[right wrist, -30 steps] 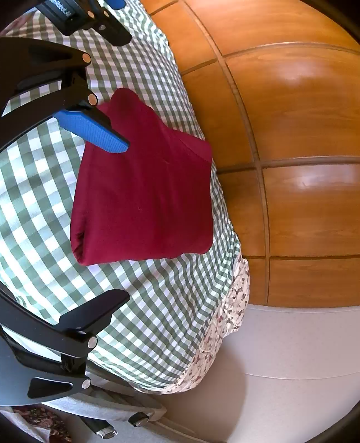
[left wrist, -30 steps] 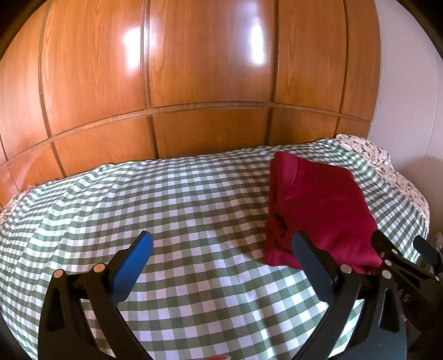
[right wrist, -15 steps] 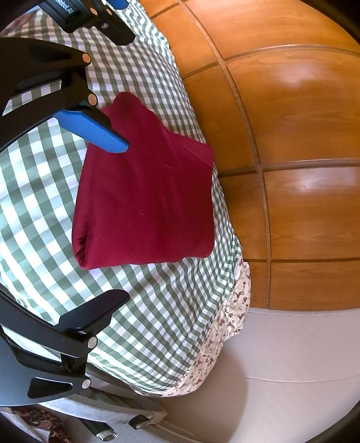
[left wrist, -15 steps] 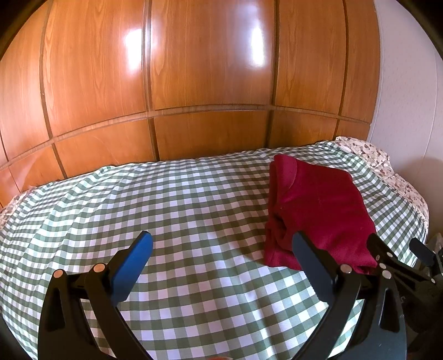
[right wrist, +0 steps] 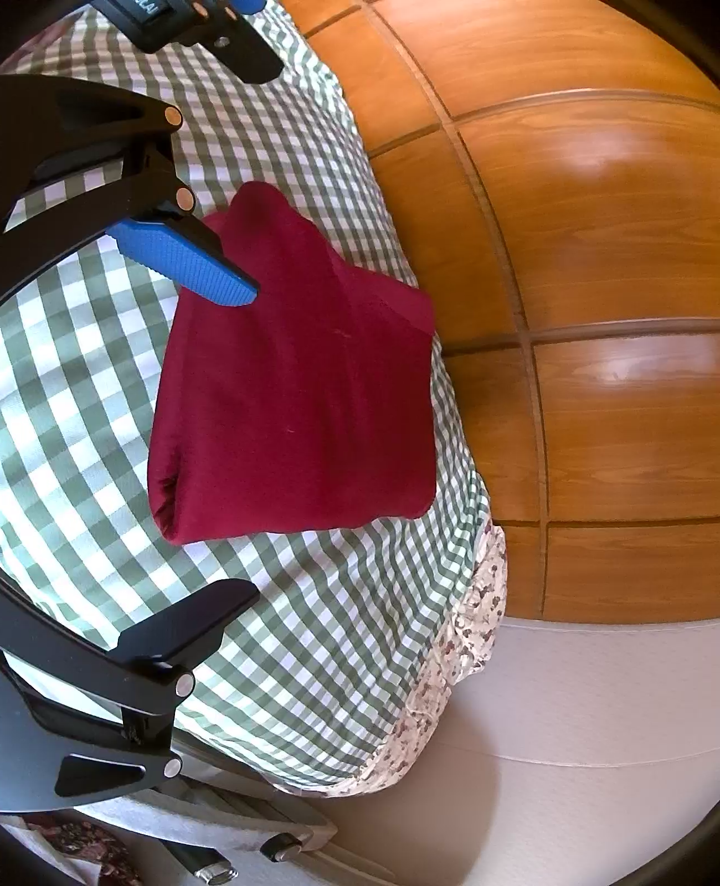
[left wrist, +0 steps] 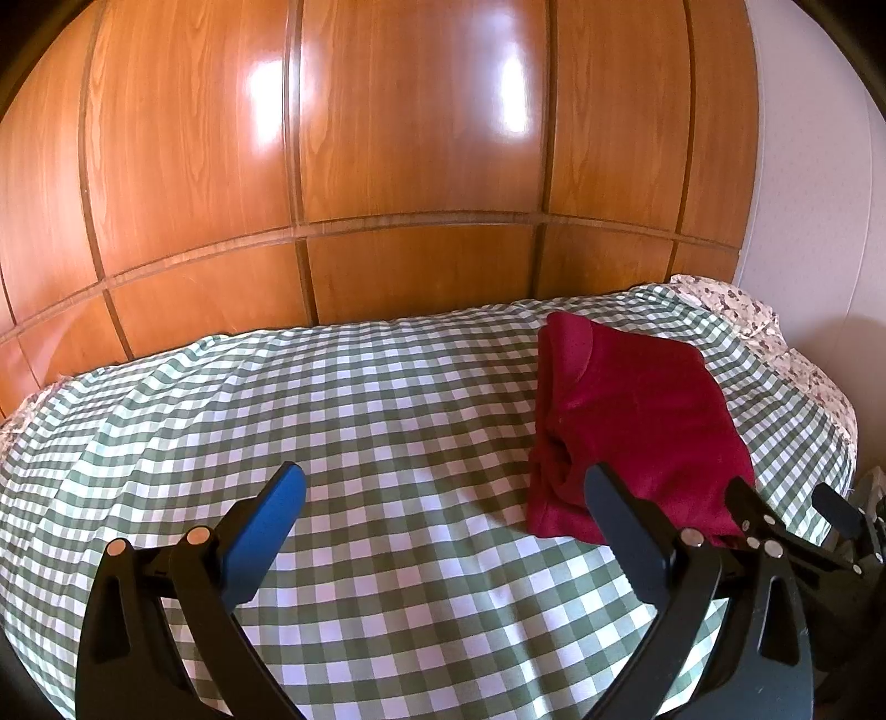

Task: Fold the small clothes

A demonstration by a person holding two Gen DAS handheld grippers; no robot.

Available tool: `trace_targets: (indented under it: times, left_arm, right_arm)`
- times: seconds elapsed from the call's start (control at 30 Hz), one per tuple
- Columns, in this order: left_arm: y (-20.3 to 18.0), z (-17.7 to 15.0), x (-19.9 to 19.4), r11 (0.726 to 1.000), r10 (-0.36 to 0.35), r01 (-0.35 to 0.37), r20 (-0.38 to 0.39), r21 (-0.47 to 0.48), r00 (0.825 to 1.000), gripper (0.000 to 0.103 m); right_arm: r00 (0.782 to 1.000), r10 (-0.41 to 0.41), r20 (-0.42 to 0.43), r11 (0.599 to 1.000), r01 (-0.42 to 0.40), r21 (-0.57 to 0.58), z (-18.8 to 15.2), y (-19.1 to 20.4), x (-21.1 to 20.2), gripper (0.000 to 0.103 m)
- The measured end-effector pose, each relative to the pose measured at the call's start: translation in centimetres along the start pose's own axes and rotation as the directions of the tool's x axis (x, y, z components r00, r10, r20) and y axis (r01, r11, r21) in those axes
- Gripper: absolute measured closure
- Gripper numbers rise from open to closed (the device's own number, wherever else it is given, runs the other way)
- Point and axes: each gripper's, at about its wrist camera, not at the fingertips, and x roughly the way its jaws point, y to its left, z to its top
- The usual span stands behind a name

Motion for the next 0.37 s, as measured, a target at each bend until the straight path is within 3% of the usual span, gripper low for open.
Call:
trace_targets:
  times: [0.2,0.37]
  left_arm:
    - [0.4,-0.3,1.0,1.0,-0.004,0.003,-0.049,-0.025,0.999,0.003]
    - [1.3,-1.1,2.5,0.999,0.019,-0.023,-0.093,-0.037,0.995,0.003]
  right_arm:
    - [1.0,0.009,-0.005,1.0,-0.009,0.009,0.4,-0.5,0.7,0.005]
    - [1.0,-0.026,-0.002,0.998,0.026,0.065,2.5,-3.8,2.1,0.005]
